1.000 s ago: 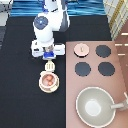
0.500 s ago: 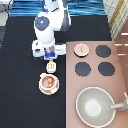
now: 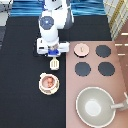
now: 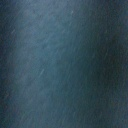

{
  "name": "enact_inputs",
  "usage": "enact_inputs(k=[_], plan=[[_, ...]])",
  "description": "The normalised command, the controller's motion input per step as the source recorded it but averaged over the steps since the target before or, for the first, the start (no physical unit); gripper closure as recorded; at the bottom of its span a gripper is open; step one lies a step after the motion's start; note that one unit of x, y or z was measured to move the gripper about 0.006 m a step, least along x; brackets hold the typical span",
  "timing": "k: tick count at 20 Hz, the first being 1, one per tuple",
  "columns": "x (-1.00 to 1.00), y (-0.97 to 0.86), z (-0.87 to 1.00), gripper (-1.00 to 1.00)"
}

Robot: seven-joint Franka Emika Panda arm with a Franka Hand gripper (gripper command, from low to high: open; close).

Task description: Take the lid off the pot, put the pot on the plate, and use the tool to push the pot to the front of the table.

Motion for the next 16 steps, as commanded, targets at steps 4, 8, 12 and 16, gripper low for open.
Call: enact_inputs(k=[4, 8, 12, 16], plan=[[0.77, -0.24, 0.08, 1.0], [0.84, -0.18, 0.23, 1.0], [0.92, -0.15, 0.39, 1.0], [0.98, -0.13, 0.36, 1.0]])
